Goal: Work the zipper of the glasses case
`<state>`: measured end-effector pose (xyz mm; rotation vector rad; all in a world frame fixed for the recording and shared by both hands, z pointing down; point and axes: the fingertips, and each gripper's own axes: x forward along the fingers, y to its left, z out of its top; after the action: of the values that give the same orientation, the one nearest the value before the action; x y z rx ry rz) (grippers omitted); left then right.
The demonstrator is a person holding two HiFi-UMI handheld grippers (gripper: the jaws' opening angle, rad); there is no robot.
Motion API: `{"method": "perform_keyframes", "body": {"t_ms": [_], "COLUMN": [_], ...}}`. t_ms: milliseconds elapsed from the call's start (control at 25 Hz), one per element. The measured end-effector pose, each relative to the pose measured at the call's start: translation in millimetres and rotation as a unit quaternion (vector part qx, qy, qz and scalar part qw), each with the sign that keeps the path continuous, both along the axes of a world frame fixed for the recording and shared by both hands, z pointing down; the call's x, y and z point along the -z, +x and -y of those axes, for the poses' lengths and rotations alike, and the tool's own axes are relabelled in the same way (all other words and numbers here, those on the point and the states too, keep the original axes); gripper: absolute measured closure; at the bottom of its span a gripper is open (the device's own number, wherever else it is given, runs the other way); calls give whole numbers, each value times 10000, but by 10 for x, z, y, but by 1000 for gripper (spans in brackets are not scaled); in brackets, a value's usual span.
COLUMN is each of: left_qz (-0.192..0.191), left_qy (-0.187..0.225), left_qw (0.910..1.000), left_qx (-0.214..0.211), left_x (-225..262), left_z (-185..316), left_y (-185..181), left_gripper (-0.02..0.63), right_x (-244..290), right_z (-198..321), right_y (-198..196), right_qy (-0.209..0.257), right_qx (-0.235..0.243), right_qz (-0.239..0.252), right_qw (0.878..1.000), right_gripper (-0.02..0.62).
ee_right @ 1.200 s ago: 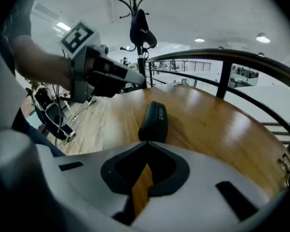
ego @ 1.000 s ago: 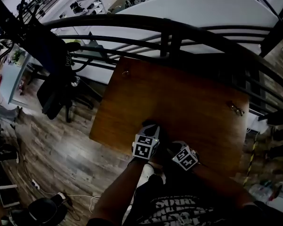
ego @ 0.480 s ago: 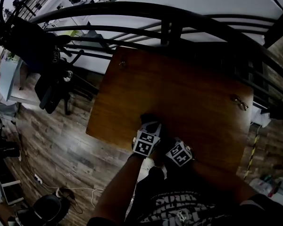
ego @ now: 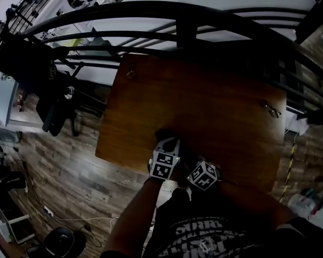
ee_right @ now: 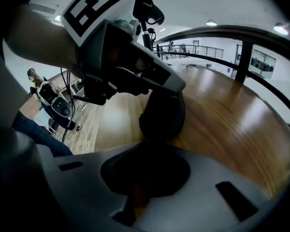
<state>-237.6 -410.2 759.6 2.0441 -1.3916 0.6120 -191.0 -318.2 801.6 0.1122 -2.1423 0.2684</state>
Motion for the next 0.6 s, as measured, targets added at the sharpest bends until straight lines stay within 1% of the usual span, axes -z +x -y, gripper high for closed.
{"method": "perform_keyframes", "body": {"t_ms": [160, 240, 280, 360, 440, 480, 520, 600], "left_qz": [-193, -369, -417, -363, -158, -92, -100, -266], "left_qy": [180, 281, 308, 247, 152, 192, 284, 434], "left_qw": [9995, 9985, 9983, 9990, 9996, 9996, 9994, 9985], "left_qx": [190, 299, 281, 60, -166, -185, -156, -177], "left_x": [47, 68, 76, 81, 118, 174, 250, 381], "left_z": [-27, -39, -51, -85, -122, -121, -102, -32], "left_y": [-57, -72, -74, -78, -135, -199, -276, -385], "left_gripper": [598, 598, 598, 598, 598, 598, 598, 598], "right_x": [-51, -56, -57, -66, -53, -40, -27, -8], "right_z": [-97, -104, -110, -98, 5, 105, 235, 543], "right_y": [-116, -120, -118, -90, 11, 89, 174, 324], "right_qy": [-221, -218, -189, -66, 153, 267, 378, 593], "right_qx": [-46, 1, 62, 203, 273, 241, 160, -56], "right_qz": [23, 55, 68, 44, -50, -99, -141, -200], "right_qw": [9997, 9997, 9998, 9998, 9995, 9993, 9991, 9980], "right_gripper": [595, 595, 595, 597, 597, 597, 597, 597]}}
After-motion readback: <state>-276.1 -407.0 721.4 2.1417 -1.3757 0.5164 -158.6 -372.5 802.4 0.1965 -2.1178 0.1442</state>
